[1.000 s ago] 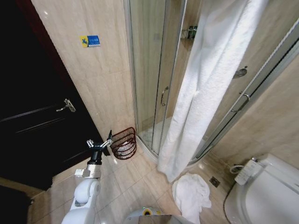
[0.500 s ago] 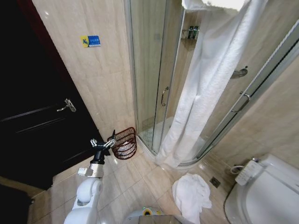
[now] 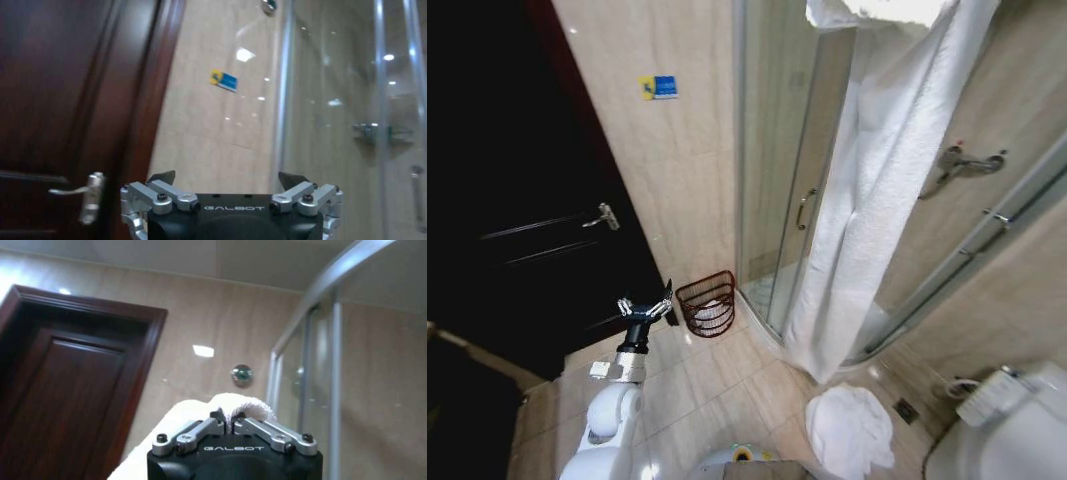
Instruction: Discard the used towel into the hamper.
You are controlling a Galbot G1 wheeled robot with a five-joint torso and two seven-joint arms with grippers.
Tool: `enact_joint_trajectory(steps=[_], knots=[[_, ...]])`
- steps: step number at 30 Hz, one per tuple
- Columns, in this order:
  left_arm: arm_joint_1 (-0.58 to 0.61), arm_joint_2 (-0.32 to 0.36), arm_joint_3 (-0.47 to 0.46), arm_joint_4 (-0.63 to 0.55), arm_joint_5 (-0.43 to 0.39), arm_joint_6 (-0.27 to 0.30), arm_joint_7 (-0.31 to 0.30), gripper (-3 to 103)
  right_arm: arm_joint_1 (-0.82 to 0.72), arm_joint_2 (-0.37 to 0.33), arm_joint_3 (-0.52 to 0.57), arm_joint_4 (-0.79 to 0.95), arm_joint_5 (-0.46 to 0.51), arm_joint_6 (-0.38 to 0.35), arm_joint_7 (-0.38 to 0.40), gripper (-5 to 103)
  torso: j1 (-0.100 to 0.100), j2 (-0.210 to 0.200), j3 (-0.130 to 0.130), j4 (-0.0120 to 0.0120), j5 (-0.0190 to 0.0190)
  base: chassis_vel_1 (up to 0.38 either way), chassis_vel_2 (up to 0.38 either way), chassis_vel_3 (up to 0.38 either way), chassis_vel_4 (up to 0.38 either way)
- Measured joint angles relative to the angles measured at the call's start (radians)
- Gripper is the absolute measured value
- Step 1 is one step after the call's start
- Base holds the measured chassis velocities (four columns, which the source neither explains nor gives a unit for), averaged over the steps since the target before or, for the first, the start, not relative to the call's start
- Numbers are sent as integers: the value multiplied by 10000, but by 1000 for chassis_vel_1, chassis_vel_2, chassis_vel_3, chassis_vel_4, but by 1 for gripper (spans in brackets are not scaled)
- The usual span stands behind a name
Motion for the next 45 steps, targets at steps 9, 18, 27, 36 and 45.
enact_joint_trajectory(steps=[9,18,27,36,45], knots=[[80,-20,-20,37,0,-134,20,100,33,10,7,20,57,-35,102,3,0,0,0,2,0,116,119,128,118],[61,-12,-18,199,-52,-510,49,100,54,-23,16,-283,-257,-102,106,3,0,-1,1,4,0,89,100,87,83],[97,12,-62,224,-107,-665,142,100,82,-269,19,-643,-422,-189,67,3,-1,0,0,-3,2,0,0,0,0],[120,-23,-85,183,-139,-697,143,100,30,-629,-4,-882,-541,-189,63,3,-3,1,-1,0,-1,-13,7,9,-12],[109,48,-99,194,-239,-728,147,100,35,-562,-26,-734,-534,-213,77,3,-1,1,0,-1,1,-125,126,119,-118]])
